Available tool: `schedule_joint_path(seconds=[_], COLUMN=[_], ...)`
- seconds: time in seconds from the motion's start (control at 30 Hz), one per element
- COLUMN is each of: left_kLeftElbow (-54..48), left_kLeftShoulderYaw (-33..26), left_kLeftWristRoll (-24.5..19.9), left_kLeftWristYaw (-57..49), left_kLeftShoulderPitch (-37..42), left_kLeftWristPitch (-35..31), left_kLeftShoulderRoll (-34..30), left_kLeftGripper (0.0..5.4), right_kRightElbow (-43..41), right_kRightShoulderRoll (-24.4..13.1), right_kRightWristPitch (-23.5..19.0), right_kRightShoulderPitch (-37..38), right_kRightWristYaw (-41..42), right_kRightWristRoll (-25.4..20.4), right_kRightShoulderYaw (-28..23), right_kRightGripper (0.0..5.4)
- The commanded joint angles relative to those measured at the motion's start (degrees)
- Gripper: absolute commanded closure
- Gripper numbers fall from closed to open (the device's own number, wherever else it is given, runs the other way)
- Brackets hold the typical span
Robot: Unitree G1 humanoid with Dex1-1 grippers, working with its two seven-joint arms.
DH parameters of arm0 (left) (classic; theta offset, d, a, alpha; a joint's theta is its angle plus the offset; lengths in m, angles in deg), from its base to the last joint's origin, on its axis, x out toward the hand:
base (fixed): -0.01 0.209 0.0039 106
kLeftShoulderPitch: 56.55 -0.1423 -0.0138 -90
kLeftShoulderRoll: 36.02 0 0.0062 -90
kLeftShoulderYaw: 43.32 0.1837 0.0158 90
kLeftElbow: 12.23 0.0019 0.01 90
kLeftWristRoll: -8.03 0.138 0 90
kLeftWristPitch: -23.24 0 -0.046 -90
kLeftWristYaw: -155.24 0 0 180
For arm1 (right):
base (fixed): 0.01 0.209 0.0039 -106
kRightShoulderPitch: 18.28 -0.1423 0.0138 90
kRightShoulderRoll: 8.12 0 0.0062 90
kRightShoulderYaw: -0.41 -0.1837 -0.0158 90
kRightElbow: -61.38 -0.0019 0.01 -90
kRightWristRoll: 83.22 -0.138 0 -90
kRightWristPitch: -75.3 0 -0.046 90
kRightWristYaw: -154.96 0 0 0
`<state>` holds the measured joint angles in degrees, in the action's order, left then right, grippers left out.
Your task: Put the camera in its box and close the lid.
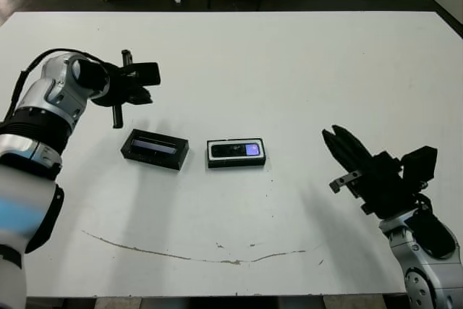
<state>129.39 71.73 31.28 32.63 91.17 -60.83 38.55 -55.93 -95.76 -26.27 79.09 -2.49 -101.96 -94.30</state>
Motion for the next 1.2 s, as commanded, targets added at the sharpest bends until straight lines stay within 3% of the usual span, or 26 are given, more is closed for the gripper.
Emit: schedule_joint_path(seconds=[0.03,0.23,0.47,0.7,1.2], left_kLeftElbow=[0.21,3.14,4.53,2.85,-4.02], left_kLeftShoulderYaw=[1.63,2.89,5.11,5.36,5.35], left_kLeftWristRoll=[1.77,2.89,4.85,5.05,3.84], left_kLeftWristYaw=[0.79,1.42,3.54,4.98,12.15], left_kLeftShoulderPitch=[-1.89,-2.09,-2.73,-3.88,-6.18], left_kLeftWristPitch=[1.50,6.40,6.58,0.48,-0.22], left_kLeftShoulderRoll=[-0.59,-0.59,-0.53,-0.70,-4.40], left_kLeftGripper=[5.40,5.40,5.40,5.40,5.40], right_kRightElbow=[0.09,0.42,0.66,2.24,2.12], right_kRightShoulderRoll=[-0.65,-0.62,-0.79,-0.64,-0.26], right_kRightWristPitch=[-0.97,-0.82,0.00,1.28,1.26], right_kRightShoulderPitch=[1.12,1.08,1.18,0.89,0.99], right_kRightWristYaw=[-0.41,-0.57,-0.50,0.79,0.47], right_kRightWristRoll=[0.20,0.20,0.97,0.23,0.12], right_kRightShoulderYaw=[0.17,0.40,0.63,0.53,0.60], right_kRightGripper=[5.38,5.38,5.38,5.38,5.38])
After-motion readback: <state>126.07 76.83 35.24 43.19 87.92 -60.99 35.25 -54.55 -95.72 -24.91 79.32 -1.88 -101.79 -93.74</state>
